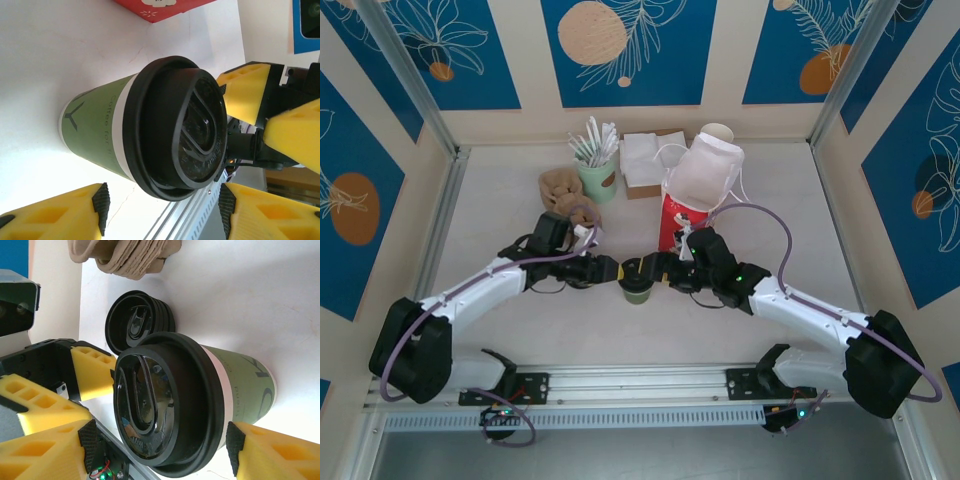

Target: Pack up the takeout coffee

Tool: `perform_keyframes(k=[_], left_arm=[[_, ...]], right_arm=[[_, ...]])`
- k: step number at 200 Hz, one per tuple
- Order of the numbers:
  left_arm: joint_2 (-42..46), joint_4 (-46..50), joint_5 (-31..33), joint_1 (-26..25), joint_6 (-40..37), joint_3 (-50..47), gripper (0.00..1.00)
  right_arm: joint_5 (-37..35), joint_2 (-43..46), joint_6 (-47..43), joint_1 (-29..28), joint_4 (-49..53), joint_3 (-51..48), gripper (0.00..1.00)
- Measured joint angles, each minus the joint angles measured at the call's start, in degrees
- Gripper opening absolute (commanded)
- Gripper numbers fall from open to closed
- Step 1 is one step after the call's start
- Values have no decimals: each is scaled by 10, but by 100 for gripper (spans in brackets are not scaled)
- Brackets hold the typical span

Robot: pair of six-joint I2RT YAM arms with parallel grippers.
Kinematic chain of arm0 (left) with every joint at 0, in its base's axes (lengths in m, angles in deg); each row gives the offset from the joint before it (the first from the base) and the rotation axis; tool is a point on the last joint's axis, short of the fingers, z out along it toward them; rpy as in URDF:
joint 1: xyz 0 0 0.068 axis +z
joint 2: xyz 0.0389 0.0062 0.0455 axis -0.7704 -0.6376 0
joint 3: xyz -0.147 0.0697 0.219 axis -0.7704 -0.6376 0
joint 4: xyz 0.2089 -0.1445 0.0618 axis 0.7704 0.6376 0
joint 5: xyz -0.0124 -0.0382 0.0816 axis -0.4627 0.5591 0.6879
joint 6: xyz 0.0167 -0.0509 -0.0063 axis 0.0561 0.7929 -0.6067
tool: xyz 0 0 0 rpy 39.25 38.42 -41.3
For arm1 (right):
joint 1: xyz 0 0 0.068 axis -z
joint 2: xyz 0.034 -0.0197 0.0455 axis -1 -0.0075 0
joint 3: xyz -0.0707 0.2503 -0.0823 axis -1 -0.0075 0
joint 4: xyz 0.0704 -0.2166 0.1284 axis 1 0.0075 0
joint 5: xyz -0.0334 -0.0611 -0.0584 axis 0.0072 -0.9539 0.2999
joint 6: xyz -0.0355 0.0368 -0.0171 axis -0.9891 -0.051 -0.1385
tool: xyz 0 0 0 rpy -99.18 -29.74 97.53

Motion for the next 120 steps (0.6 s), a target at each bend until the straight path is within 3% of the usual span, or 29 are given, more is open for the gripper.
perform_keyframes(k=[55, 120], left_arm=[[29, 17, 49, 0, 9, 25, 86], [29, 37, 88, 0, 32, 39, 91]], right_arm=[[-4, -1, -1, -7, 13, 0, 71], [-14, -1, -2, -7, 23, 0, 70]])
